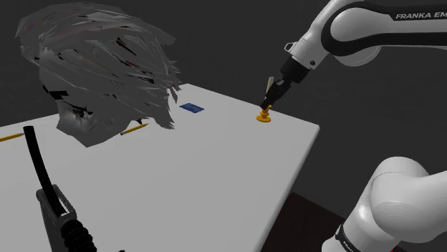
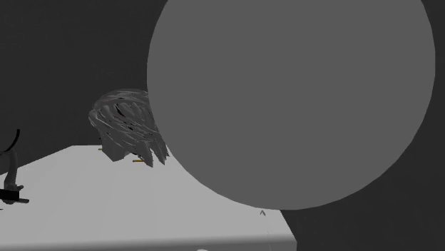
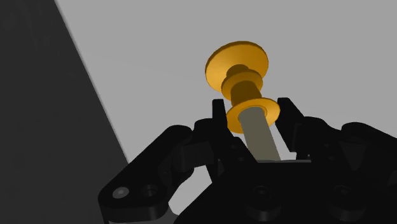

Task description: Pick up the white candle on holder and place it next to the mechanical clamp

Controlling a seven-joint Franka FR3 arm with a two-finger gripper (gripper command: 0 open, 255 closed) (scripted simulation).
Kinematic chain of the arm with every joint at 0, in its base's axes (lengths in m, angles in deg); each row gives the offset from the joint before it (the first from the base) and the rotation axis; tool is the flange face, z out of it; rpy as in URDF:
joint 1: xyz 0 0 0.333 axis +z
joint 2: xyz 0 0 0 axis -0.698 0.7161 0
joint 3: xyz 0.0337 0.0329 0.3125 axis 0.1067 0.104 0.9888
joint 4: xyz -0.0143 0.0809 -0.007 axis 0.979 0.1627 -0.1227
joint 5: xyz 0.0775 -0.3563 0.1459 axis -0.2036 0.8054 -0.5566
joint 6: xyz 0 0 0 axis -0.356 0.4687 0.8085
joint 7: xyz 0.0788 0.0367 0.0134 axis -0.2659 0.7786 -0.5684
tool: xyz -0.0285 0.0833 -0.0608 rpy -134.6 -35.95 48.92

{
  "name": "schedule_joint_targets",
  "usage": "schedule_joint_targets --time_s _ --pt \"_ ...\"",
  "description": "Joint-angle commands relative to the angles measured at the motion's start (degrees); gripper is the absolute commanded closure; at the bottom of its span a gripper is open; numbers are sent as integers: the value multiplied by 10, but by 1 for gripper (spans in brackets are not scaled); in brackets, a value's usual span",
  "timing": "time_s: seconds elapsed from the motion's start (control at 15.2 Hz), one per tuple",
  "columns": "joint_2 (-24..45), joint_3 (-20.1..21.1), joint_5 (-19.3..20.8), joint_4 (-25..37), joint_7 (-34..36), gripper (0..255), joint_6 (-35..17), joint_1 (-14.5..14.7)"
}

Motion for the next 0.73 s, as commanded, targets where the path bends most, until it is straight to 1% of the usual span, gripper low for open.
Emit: schedule_joint_targets --time_s 0.0,0.66 --pt "1 0 1 8 2 255 7 0" --pt "15 2 5 93 18 255 76 1"
